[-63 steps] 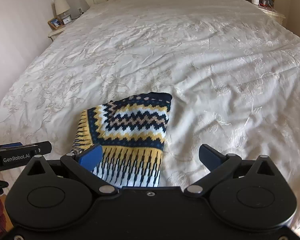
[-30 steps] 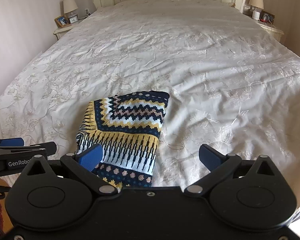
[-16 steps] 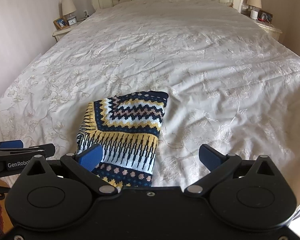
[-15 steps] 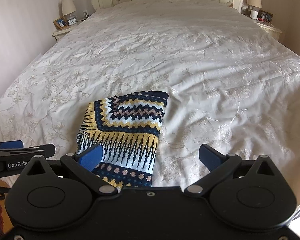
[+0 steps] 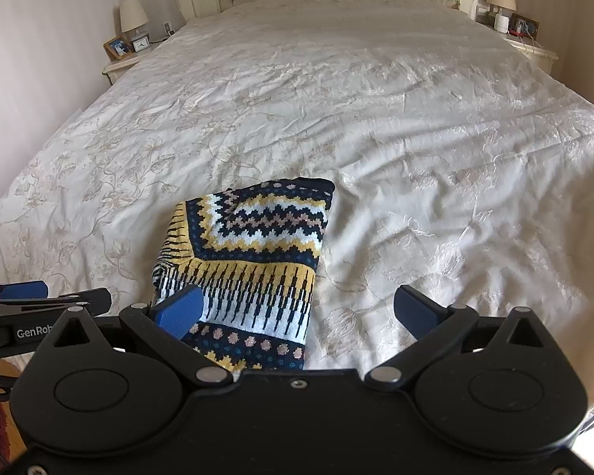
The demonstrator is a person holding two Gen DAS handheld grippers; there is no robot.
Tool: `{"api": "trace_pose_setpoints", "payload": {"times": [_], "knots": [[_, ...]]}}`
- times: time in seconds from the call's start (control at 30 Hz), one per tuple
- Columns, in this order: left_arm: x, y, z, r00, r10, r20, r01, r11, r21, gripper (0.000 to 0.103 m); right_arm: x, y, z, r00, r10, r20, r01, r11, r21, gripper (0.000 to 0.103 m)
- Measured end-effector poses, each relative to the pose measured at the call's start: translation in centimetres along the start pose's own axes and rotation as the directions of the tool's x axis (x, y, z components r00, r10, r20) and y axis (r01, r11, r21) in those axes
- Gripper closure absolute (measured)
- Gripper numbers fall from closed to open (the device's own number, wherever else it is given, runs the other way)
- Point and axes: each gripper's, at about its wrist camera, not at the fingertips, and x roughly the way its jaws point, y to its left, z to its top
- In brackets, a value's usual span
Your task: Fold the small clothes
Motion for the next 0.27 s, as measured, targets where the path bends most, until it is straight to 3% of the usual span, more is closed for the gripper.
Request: {"api": "trace_pose_setpoints", "payload": {"times": [0.27], "knots": [[0.49, 0.52, 0.21, 1.0, 0.001, -0.006, -0.001, 1.0, -0.007, 0.027, 0.37, 0.88, 0.04, 1.0, -0.001, -0.008, 0.001, 1.0, 0.006, 0.001]]}}
